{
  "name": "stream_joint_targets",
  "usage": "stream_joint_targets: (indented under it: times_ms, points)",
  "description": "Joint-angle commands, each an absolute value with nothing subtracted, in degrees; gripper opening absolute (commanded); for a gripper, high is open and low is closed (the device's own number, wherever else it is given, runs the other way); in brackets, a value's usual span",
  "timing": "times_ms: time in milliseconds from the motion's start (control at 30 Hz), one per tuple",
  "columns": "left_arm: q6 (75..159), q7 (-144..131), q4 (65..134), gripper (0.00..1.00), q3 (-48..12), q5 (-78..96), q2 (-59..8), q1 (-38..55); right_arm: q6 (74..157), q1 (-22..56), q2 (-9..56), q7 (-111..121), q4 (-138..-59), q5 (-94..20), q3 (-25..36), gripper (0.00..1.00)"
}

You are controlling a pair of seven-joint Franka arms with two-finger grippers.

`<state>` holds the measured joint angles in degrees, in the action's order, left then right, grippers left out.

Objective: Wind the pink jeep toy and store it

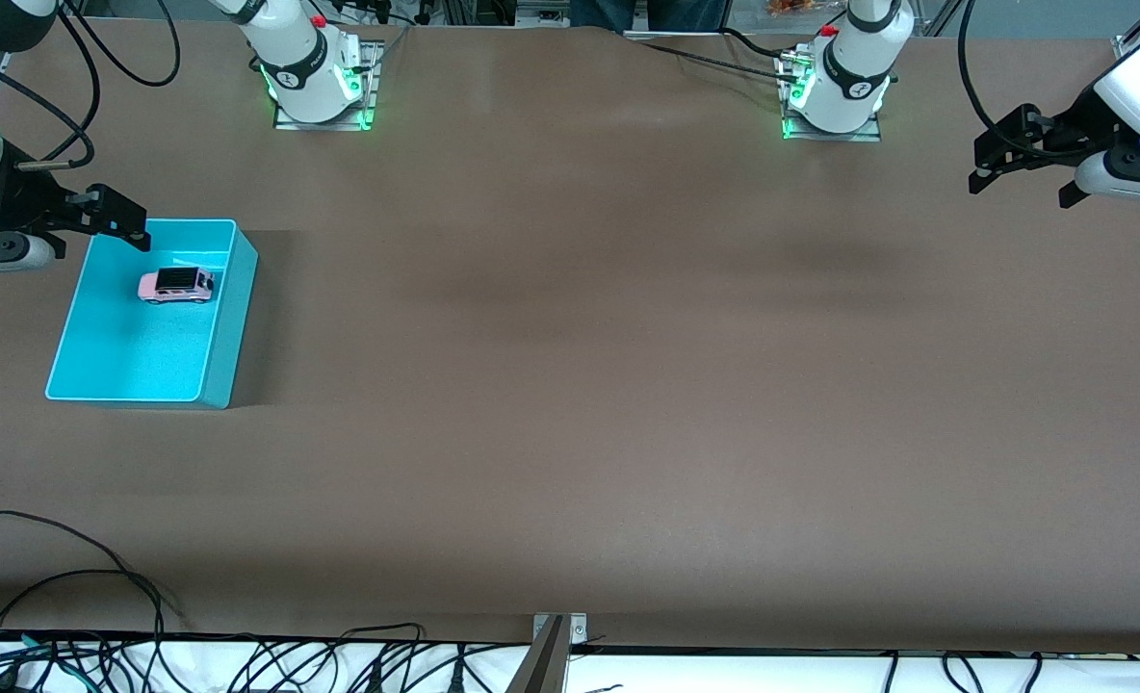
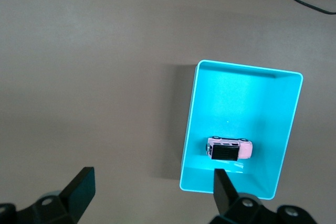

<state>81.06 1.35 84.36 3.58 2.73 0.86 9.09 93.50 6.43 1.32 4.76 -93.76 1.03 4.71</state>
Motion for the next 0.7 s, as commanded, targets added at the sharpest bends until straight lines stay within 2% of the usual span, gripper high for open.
stream_joint_targets:
  times_ms: [0, 667]
  points:
    - [80.8, 1.0, 84.3, 1.0, 3.6, 4.2, 1.1, 9.0, 93.7, 6.4, 1.2, 4.6, -93.6, 1.5, 4.5, 1.0]
    - [80.8, 1.0, 84.3, 1.0, 3.5, 4.0, 1.1, 9.4, 93.3, 6.3, 1.4, 4.6, -93.6, 1.4, 4.5, 1.0]
